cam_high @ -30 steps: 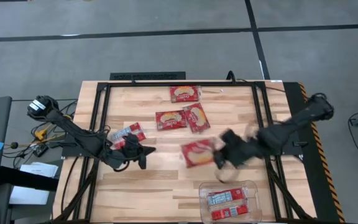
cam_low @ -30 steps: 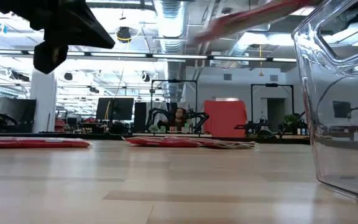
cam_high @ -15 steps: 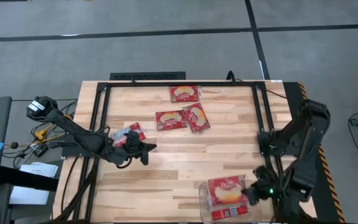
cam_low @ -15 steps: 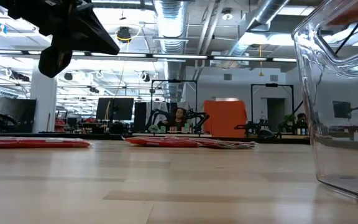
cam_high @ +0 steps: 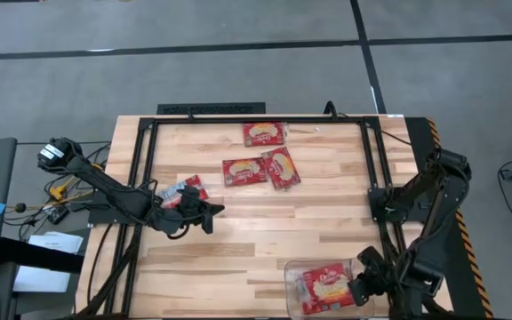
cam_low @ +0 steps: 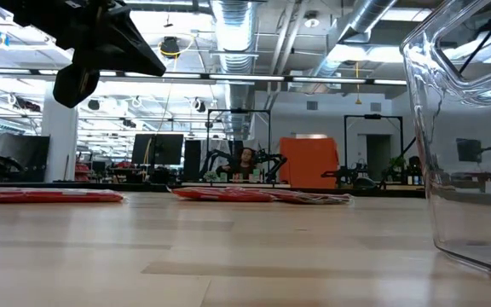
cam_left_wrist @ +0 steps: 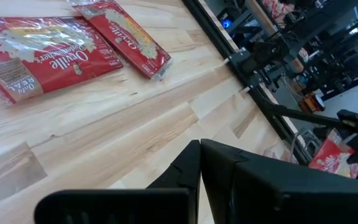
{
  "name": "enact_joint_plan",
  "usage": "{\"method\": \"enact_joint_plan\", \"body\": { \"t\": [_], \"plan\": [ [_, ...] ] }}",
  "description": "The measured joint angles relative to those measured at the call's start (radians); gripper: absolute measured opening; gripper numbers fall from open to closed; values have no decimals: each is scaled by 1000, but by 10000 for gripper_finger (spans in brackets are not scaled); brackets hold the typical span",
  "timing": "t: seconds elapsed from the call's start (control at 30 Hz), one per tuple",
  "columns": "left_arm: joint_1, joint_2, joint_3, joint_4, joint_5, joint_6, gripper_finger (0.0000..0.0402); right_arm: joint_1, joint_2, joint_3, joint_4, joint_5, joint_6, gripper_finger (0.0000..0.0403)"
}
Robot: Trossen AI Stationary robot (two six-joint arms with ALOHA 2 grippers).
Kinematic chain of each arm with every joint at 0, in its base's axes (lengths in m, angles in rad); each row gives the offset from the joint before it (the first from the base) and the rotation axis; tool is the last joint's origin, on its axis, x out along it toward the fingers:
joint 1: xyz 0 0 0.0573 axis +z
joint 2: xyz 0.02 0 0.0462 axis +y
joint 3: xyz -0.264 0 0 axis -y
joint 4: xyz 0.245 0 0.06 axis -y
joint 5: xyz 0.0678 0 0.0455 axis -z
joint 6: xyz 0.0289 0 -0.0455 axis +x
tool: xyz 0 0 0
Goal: Sort popcorn bags into baskets
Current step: Put the red popcorn bag into the transparent bin
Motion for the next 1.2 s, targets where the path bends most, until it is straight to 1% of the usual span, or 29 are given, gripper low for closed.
{"method": "enact_joint_plan", "body": {
  "t": [0.13, 0.27, 0.43, 0.57, 0.63, 0.77, 0.83, 0.9, 1.0, 1.07, 1.1, 1.13, 1.2],
  "plan": [
    [0, 0, 0, 0, 0, 0, 0, 9, 0, 0, 8, 1, -32, 44],
    [0, 0, 0, 0, -4, 0, 0, -5, 0, 0, 20, -25, -80, 74],
    [0, 0, 0, -3, -5, 0, 0, -17, 0, 0, 21, -114, -122, 127],
    [0, 0, 0, -12, -1, 0, 0, -26, -9, 0, 18, -264, -183, 159],
    [0, 0, 0, -16, 21, 0, 0, -33, -19, 1, 19, -312, -208, 168],
    [2, -6, 1, -63, 124, -4, 0, -64, -42, 38, -18, -324, -302, 172],
    [6, -24, 4, -148, 186, -54, 0, -104, -55, 70, -70, -323, -375, 168],
    [10, -41, 30, -319, 236, -126, 0, -153, -67, 96, -124, -312, -459, 162],
    [10, -64, 113, -717, 275, -291, 0, -233, -85, 132, -178, -245, -584, 152],
    [9, -63, 161, -990, 281, -411, 0, -284, -92, 137, -199, -182, -671, 147],
    [2, -63, 176, -1094, 275, -452, 0, -311, -93, 137, -204, -157, -705, 144],
    [-3, -63, 186, -1146, 259, -473, 0, -338, -93, 137, -206, -141, -740, 141],
    [-6, -63, 191, -1199, 229, -491, 0, -389, -94, 137, -205, -130, -813, 137]
  ]
}}
